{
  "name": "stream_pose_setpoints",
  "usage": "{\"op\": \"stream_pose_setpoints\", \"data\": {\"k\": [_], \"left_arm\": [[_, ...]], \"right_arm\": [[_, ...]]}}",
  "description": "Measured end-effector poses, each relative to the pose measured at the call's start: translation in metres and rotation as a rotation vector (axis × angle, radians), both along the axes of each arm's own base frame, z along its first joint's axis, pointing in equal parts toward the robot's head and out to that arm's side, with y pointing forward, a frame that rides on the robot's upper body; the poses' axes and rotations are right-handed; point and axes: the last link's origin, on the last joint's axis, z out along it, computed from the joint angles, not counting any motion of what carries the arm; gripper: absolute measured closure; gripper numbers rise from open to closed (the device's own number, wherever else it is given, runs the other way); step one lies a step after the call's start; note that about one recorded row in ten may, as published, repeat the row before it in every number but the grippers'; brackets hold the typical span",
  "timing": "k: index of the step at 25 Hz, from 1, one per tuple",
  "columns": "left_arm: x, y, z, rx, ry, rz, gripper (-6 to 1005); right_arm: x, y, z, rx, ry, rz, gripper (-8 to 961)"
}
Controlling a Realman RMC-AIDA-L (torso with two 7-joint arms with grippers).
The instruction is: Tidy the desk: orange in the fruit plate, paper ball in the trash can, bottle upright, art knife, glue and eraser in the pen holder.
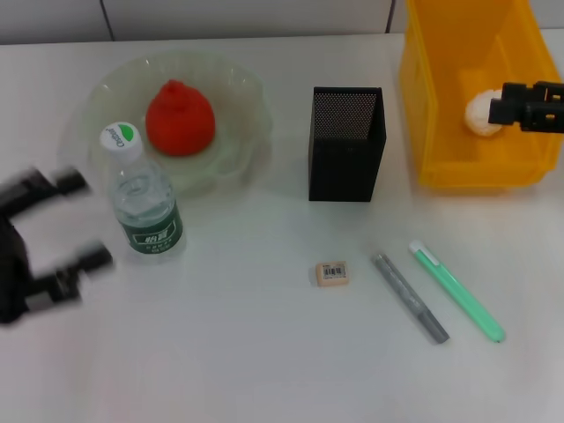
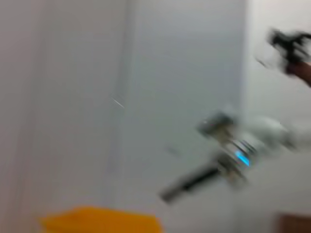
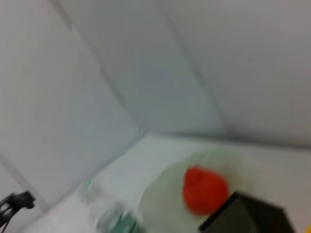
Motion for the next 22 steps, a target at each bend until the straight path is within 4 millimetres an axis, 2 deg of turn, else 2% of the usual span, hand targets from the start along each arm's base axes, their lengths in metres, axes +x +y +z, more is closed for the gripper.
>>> {"op": "stream_pose_setpoints", "data": {"k": [3,4,5,8,9,10,13,14,15,22], "left_arm": [[0.008,-0.001,-0.016,-0.188,0.096,-0.07,197],[0.01,0.001,-0.022,-0.224,0.121,-0.077,197],[0.01,0.001,-0.022,-0.224,0.121,-0.077,197],[0.012,0.005,-0.027,-0.229,0.13,-0.074,197],[0.013,0.007,-0.029,-0.226,0.13,-0.072,197],[0.013,0.007,-0.029,-0.226,0.13,-0.072,197],[0.015,0.01,-0.032,-0.221,0.128,-0.069,197],[0.018,0.013,-0.034,-0.22,0.126,-0.07,197],[0.018,0.013,-0.034,-0.22,0.126,-0.07,197],[0.02,0.016,-0.043,-0.215,0.124,-0.052,197]], "right_arm": [[-0.028,0.009,0.013,-0.1,-0.158,0.022,148],[-0.044,0.014,0.016,-0.157,-0.29,0.013,148],[-0.044,0.014,0.016,-0.157,-0.29,0.013,148],[-0.071,0.022,0.009,-0.267,-0.5,-0.023,148],[-0.083,0.023,-0.004,-0.33,-0.623,-0.058,148],[-0.083,0.023,-0.004,-0.33,-0.623,-0.058,148],[-0.095,0.022,-0.034,-0.372,-0.797,-0.105,148],[-0.101,0.023,-0.053,-0.37,-0.874,-0.12,148],[-0.101,0.023,-0.053,-0.37,-0.874,-0.12,148],[-0.101,0.029,-0.113,-0.347,-1.058,-0.141,148]]}}
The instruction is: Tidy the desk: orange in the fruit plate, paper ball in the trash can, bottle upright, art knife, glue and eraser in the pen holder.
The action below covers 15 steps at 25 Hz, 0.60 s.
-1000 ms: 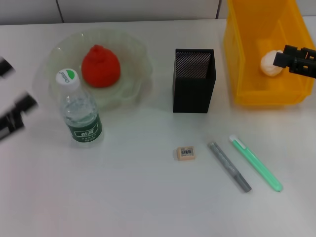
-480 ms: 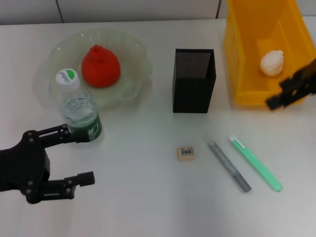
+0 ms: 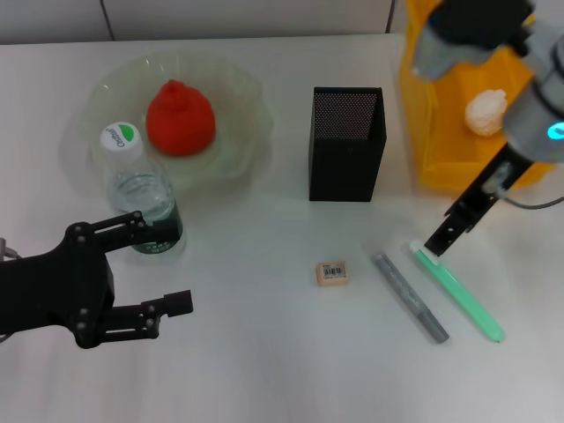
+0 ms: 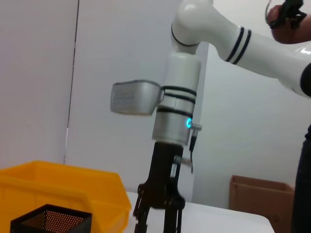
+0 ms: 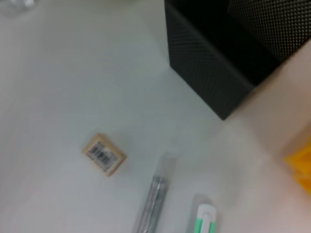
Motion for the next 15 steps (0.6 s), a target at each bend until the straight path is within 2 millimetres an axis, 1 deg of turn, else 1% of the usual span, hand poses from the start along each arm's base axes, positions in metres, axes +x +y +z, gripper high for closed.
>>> {"op": "stream_pose_setpoints", "data": {"k": [3,7,15], "left_arm": [[0.0,0.0,-0.002,0.002,0.0,0.005,197],[-0.001,0.001,-0.008,0.012,0.003,0.023,197],[0.0,0.002,-0.014,0.019,0.003,0.039,197]], "right_arm": [[0.003,0.001,-0.015,0.006,-0.03,0.019,148],[0.005,-0.001,-0.03,0.009,-0.059,0.045,148],[0.006,-0.004,-0.04,-0.001,-0.035,0.043,147]]}}
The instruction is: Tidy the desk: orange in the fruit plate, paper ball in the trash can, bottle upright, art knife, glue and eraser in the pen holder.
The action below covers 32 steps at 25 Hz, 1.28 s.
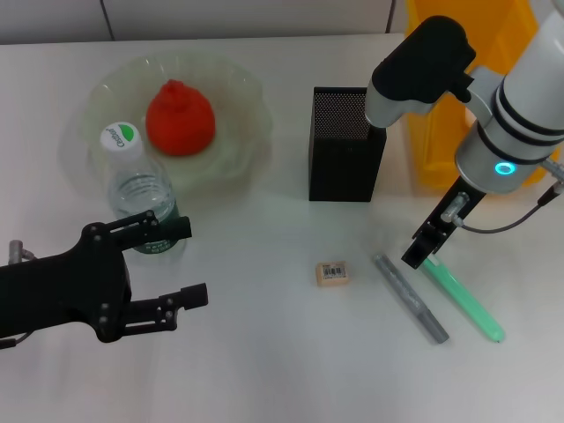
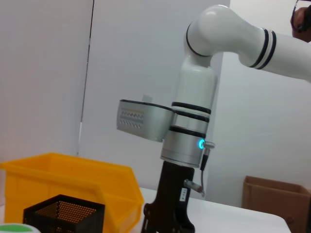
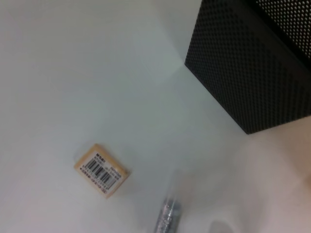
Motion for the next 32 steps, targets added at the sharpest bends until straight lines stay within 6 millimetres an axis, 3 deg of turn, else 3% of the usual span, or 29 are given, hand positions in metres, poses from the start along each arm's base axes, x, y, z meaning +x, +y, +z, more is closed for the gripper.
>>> {"op": "stream_pose_setpoints", "data": {"k": [7,17,28,32], "left_arm": [[-0.001,0.001,0.0,0.019,-0.003,0.019,197],[-0.004,0.003,0.001,0.04,-0.004,0.042,197],[-0.006,0.003,0.002,0.047,-0.002,0.048,197],[-0.006,0.003,0.003,0.048,-0.002,0.049,197]], "right_arm": [[0.004,-0.001,-0.009,-0.006,0.003,0.006,316],[0.008,-0.002,-0.012,-0.004,0.002,-0.003,789],[-0.003,-0.007,0.002,0.007,0.056,0.024,806],[-0.004,-0.008,0.006,-0.003,0.058,0.045,929]]}}
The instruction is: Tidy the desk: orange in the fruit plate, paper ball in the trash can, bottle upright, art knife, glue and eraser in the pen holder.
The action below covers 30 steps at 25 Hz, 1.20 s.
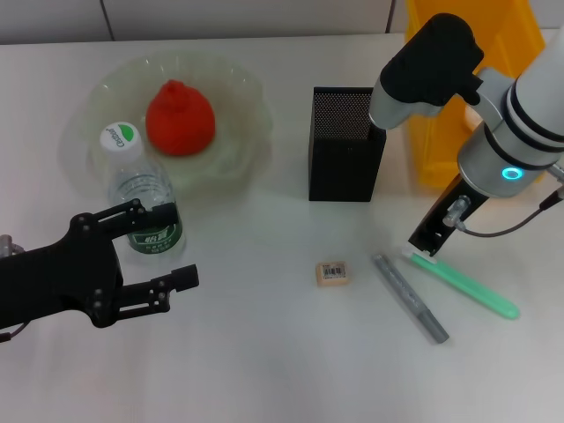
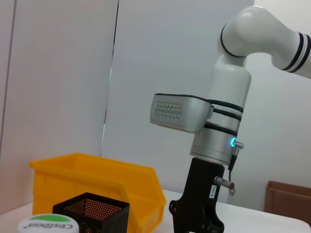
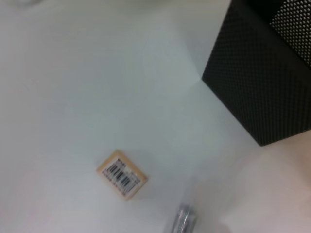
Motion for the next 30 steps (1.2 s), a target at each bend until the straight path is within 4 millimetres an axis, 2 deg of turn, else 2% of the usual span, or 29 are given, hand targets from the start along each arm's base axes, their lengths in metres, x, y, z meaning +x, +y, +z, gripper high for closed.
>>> {"op": "stream_pose_setpoints", "data": {"k": [4,9,15,20,30], "left_arm": [[0.0,0.0,0.0,0.0,0.0,0.0,197],[0.001,0.001,0.0,0.0,-0.001,-0.002,197],[0.002,0.001,-0.001,0.0,-0.002,-0.004,197],[0.001,0.001,-0.001,-0.001,-0.003,-0.003,197],[0.0,0.001,-0.002,0.0,0.006,0.003,197]], "right_arm": [[0.001,-0.002,0.001,-0.013,-0.006,0.01,955],[0.003,0.0,0.0,-0.008,-0.004,0.021,892],[0.006,0.002,-0.003,0.0,-0.001,0.031,689],[0.009,0.002,-0.006,-0.004,-0.001,0.025,560],[0.015,0.0,-0.015,-0.024,-0.012,0.037,684]]}}
